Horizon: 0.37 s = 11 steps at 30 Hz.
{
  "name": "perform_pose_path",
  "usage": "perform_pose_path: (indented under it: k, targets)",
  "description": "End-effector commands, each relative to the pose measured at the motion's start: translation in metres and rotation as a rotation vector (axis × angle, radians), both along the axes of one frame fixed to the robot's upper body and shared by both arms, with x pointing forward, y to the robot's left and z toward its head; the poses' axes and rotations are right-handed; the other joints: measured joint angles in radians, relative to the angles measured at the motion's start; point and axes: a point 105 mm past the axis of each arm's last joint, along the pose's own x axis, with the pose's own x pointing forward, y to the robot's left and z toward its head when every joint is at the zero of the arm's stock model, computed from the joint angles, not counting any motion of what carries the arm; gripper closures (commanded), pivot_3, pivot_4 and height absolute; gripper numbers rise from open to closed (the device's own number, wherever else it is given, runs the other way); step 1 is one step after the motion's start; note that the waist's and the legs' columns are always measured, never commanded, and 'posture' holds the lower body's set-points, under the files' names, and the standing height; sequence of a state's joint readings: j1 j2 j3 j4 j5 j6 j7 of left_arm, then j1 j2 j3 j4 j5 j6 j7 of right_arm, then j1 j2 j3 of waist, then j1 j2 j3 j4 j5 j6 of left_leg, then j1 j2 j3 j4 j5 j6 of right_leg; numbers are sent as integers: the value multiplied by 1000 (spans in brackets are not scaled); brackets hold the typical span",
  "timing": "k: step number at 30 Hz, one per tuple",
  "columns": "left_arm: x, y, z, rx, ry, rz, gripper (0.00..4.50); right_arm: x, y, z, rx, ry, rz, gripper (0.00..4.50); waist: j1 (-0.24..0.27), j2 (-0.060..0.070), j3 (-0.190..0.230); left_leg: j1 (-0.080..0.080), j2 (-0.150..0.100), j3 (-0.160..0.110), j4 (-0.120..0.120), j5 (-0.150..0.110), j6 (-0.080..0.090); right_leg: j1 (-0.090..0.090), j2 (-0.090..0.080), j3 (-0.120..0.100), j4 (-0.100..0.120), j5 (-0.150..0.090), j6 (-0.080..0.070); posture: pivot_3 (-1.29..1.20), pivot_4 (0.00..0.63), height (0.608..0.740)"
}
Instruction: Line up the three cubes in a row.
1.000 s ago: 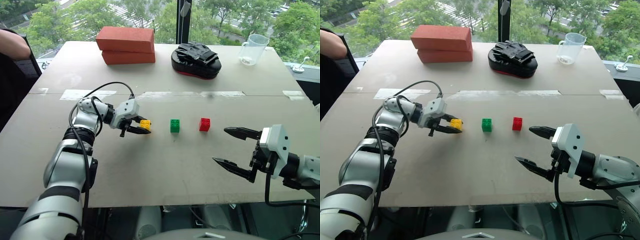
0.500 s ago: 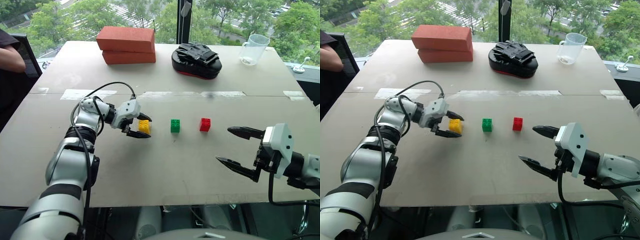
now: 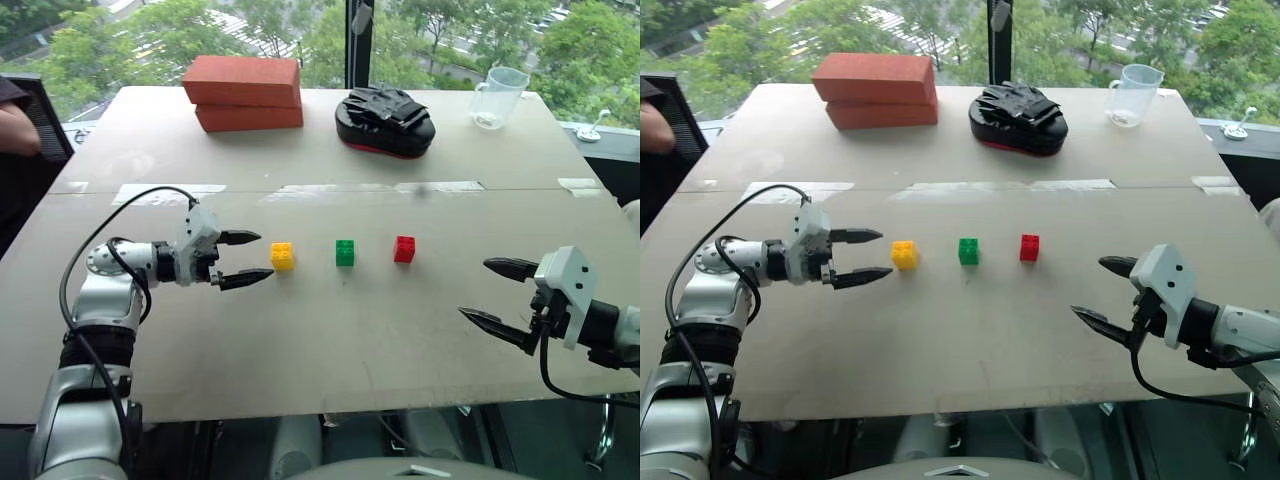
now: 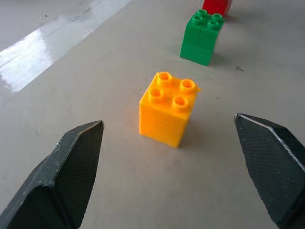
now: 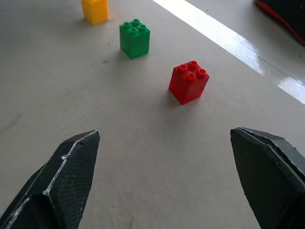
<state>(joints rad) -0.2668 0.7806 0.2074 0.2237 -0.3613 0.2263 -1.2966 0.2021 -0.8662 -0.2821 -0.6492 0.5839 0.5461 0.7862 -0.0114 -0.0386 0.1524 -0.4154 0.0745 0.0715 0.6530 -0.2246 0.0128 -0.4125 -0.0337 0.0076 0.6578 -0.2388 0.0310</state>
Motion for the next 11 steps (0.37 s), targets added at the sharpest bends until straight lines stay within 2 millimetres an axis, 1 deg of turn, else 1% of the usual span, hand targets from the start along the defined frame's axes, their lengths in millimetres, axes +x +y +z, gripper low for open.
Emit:
perform_pose_path:
  k: [1,4,6,9,11]
  targets:
    - [-29,3,13,-63,-14,118,25,-1,-13,-1,-11,-2,-15,0,-2,0,0,1,0,0,0,0,0,0,0,0,0,-1,2,0,150,740]
    - [-54,7,0,-68,37,211,25,-3,-25,-8,-24,26,-39,0,2,1,0,1,1,1,0,0,0,0,-1,1,0,-2,2,0,150,740]
    - [-68,15,-7,-69,56,284,25,-3,-36,-14,-55,40,-77,0,8,0,0,2,1,0,0,0,0,1,-2,1,0,-2,2,0,150,740]
    - [-79,25,-13,-73,67,372,25,0,-53,-21,-94,56,-148,0,13,0,-1,3,1,1,0,0,0,0,-2,1,0,-2,3,0,150,740]
    - [-83,28,-15,-73,71,397,25,1,-60,-22,-97,56,-177,0,14,0,-1,3,1,1,0,0,0,0,-2,1,0,-2,3,0,150,740]
